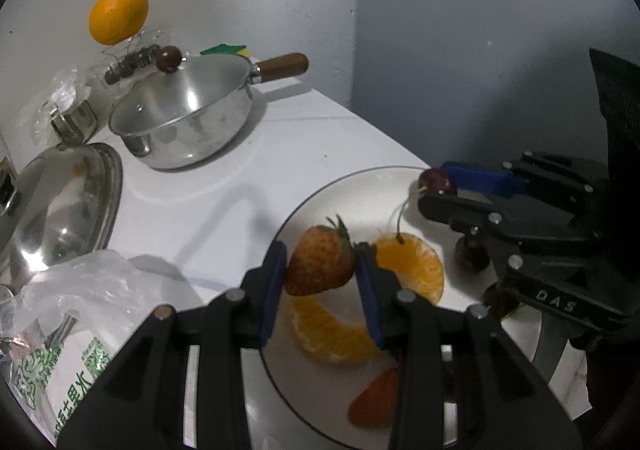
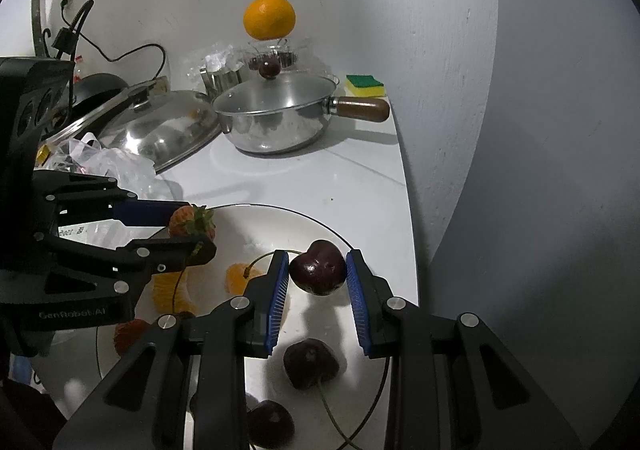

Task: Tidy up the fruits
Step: 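Open both tools to drop the strawberry and cherry onto the plate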

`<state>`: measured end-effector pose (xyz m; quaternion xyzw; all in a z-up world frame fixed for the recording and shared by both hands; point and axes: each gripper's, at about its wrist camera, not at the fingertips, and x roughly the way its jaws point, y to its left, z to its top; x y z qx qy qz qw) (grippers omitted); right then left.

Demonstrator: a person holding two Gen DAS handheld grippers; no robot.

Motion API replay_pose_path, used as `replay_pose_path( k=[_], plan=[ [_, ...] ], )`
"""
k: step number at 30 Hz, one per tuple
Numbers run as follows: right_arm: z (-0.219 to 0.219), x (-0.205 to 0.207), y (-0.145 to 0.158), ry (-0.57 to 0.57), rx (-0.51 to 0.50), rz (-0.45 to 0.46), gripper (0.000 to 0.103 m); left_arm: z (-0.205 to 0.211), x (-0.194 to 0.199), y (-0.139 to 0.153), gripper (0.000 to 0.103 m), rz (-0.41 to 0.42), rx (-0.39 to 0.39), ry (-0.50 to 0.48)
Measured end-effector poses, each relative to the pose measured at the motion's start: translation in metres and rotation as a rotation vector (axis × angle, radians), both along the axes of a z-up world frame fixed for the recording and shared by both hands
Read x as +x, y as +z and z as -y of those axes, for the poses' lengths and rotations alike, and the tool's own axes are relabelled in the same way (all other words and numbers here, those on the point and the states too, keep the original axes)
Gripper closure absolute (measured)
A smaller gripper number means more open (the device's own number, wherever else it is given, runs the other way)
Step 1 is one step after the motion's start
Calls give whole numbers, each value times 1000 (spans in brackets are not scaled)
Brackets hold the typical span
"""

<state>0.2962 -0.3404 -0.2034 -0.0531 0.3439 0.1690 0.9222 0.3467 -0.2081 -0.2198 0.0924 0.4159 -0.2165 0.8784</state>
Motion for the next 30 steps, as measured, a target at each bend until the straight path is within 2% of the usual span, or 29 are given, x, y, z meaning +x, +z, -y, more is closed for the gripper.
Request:
replay_pose_path(
  k=[10,12,14,17,30],
  plan=[
    [-2,3,-4,-6,-7,-20,72,3,2,-4,65,-11,9,-3],
    [-1,2,-4,-8,-4,-24,72,2,1,-2,56,-5,6,-2],
    [-2,3,-4,-11,-7,-26,71,1,0,0,52,-4,-7,-3],
    [-2,2,-3,-17,-8,-25,66,-2,-1,2,52,4,-2,7],
    [-10,-15,14,-33,-23,-1,65,-19,-22,24,52,57,-24,22]
  ],
)
